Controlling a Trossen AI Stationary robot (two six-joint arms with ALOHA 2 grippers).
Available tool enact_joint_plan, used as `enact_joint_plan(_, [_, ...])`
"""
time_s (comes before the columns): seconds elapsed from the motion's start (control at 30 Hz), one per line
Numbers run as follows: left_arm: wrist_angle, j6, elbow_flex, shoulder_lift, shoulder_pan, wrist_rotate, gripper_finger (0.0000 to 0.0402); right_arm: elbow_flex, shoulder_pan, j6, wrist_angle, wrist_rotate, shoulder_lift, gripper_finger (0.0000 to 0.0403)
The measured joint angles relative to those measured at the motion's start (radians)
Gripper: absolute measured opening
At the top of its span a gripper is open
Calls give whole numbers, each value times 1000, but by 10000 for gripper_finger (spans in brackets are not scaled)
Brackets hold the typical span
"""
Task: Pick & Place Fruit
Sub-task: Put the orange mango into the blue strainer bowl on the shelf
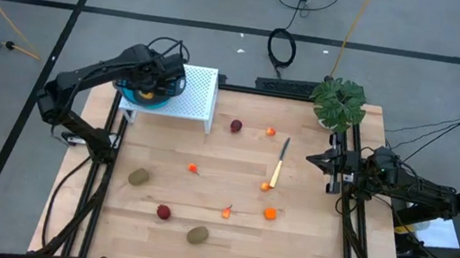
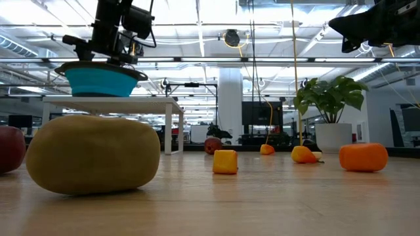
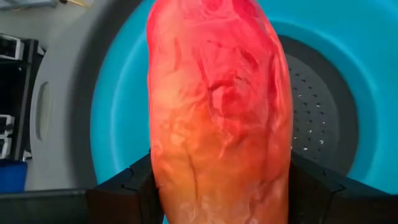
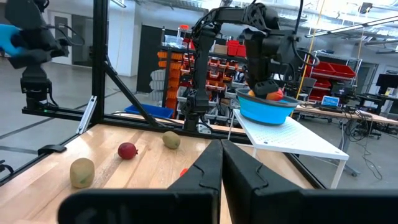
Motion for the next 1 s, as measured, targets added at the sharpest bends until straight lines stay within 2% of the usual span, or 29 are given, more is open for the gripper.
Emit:
enact_joint_plan(0.3, [83,93,-1,0,6,1,239,0,0,0,0,0,0,0])
enact_joint_plan(0.73, [85,136,-1,0,6,0,241,0,0,0,0,0,0,0])
enact_joint_plan(1.0, [85,138,-1,0,6,-4,292,0,0,0,0,0,0,0])
